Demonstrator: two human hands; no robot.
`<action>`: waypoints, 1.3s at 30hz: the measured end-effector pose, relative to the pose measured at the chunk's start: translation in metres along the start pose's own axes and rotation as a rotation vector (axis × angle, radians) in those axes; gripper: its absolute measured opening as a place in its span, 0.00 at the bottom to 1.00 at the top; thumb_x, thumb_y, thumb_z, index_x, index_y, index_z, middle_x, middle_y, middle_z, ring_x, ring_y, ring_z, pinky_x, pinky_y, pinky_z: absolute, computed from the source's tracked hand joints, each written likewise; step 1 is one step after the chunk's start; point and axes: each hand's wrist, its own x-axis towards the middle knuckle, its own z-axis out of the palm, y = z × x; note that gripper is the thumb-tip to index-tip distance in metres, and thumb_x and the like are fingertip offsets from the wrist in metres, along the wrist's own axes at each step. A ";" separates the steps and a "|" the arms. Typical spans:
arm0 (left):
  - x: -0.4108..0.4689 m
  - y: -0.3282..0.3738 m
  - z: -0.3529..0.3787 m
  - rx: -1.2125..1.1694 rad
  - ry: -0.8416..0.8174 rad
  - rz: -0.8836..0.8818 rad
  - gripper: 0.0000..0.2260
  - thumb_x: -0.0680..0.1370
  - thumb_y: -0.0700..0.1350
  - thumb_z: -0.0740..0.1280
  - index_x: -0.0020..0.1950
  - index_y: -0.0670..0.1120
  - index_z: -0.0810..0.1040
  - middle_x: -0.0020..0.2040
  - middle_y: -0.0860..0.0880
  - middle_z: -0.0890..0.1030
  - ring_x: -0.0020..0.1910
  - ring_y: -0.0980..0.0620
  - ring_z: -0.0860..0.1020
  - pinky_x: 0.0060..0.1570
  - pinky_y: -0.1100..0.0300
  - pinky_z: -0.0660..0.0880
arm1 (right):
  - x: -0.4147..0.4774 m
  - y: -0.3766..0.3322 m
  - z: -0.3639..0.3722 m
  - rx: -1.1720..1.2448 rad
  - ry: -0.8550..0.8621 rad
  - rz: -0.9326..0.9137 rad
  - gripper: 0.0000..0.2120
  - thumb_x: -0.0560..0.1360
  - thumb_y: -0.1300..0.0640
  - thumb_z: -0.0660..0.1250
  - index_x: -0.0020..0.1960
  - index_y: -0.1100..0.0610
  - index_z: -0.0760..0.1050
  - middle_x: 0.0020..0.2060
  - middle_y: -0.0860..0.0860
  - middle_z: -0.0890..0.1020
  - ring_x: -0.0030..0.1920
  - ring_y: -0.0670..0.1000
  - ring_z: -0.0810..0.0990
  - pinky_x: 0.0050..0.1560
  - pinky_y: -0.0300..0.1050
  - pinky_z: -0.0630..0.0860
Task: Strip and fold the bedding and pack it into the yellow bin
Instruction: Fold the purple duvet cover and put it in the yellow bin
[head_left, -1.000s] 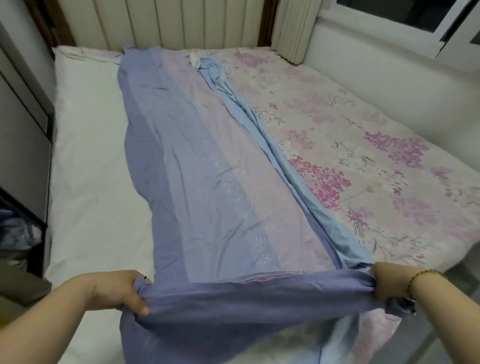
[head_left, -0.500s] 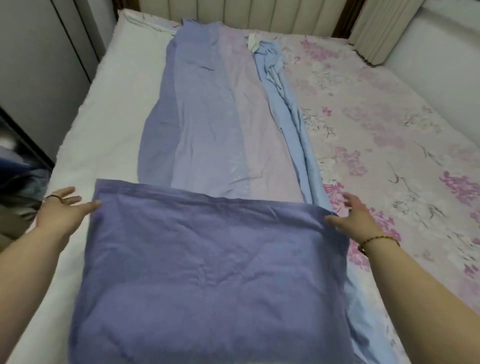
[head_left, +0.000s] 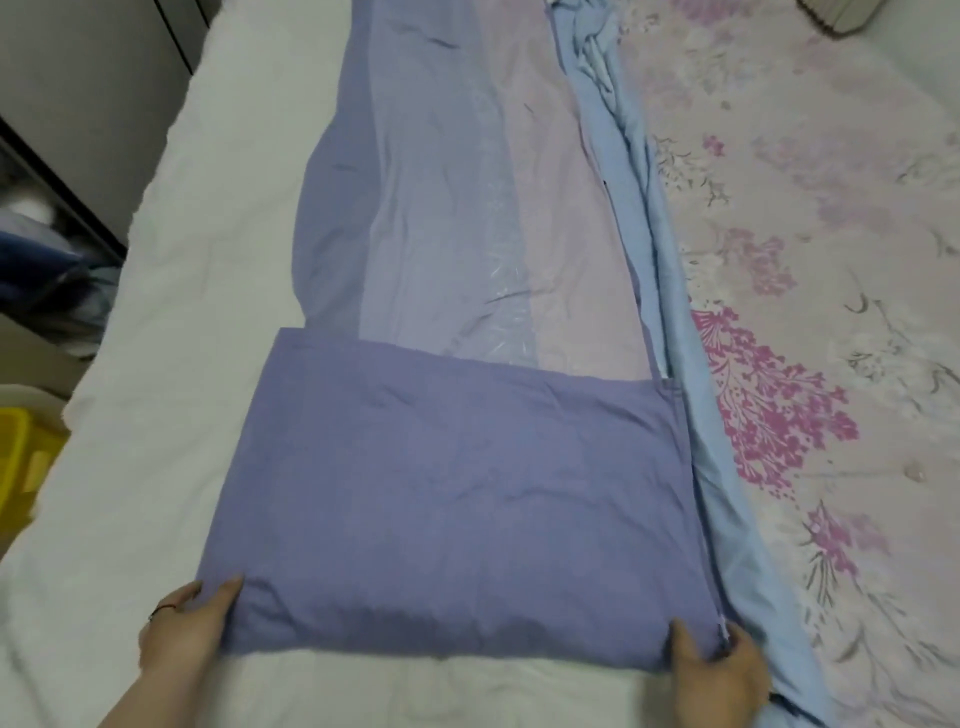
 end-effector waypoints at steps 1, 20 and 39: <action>-0.002 -0.006 -0.004 -0.031 0.013 -0.010 0.38 0.62 0.52 0.75 0.65 0.32 0.70 0.64 0.32 0.73 0.62 0.34 0.71 0.66 0.45 0.65 | -0.008 0.004 -0.001 0.085 0.072 0.052 0.10 0.67 0.65 0.73 0.44 0.66 0.73 0.43 0.69 0.79 0.35 0.44 0.77 0.42 0.37 0.73; -0.021 -0.060 -0.046 -0.612 -0.214 -0.074 0.20 0.80 0.39 0.60 0.72 0.40 0.63 0.67 0.41 0.70 0.64 0.45 0.69 0.66 0.51 0.62 | -0.057 -0.006 -0.012 0.831 -0.304 0.478 0.22 0.80 0.57 0.57 0.71 0.64 0.60 0.69 0.61 0.68 0.64 0.62 0.71 0.54 0.51 0.76; -0.076 -0.005 0.035 -0.925 -0.385 -0.408 0.08 0.79 0.45 0.61 0.40 0.45 0.71 0.20 0.51 0.78 0.17 0.55 0.76 0.15 0.62 0.72 | -0.098 -0.043 0.024 0.753 -0.768 0.422 0.10 0.80 0.58 0.56 0.45 0.60 0.73 0.27 0.53 0.82 0.23 0.47 0.80 0.21 0.36 0.75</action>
